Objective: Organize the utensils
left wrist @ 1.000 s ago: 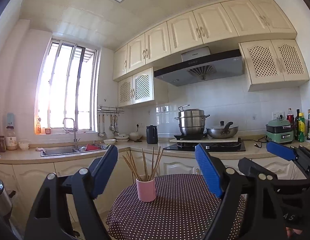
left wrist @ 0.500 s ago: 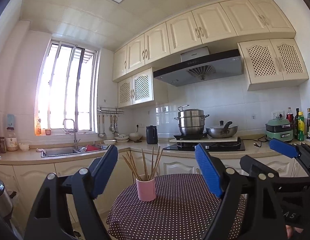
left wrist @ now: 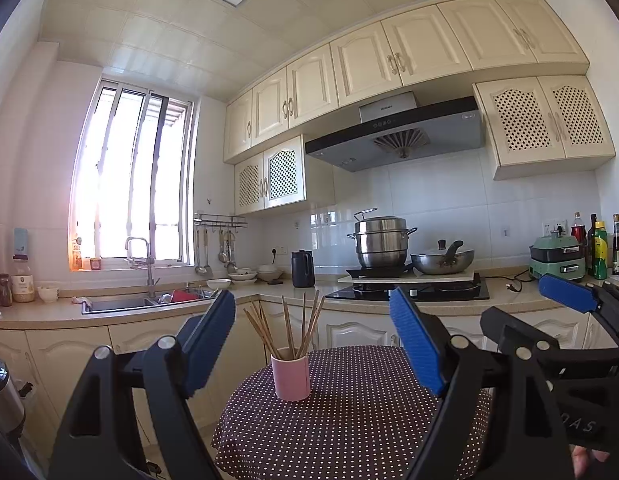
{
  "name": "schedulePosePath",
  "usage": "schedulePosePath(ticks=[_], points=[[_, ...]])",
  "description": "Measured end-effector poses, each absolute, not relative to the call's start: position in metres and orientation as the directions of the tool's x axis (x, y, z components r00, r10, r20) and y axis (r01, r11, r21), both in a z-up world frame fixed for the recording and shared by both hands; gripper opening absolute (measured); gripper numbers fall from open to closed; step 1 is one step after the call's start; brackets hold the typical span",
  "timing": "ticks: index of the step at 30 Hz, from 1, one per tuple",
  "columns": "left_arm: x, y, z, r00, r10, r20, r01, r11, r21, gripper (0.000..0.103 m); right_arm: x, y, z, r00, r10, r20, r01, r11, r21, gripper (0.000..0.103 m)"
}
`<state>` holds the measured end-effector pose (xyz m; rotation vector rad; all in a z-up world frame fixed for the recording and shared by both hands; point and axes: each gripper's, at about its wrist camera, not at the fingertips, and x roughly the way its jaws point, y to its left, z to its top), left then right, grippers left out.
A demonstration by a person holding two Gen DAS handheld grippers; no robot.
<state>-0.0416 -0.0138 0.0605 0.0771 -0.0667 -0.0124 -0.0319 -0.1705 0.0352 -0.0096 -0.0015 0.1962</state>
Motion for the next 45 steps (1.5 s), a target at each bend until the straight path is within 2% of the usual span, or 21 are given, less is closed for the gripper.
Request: schedulePosePath(ticks=[45], points=[[-0.0382,-0.0081,0.0537,0.998,0.004,0.061,-0.009,0.996,0.084,0.078,-0.0282,-0.1667,0.0304,0.978,0.208,-0.019,-0.208,0.978,-0.012,0.080]])
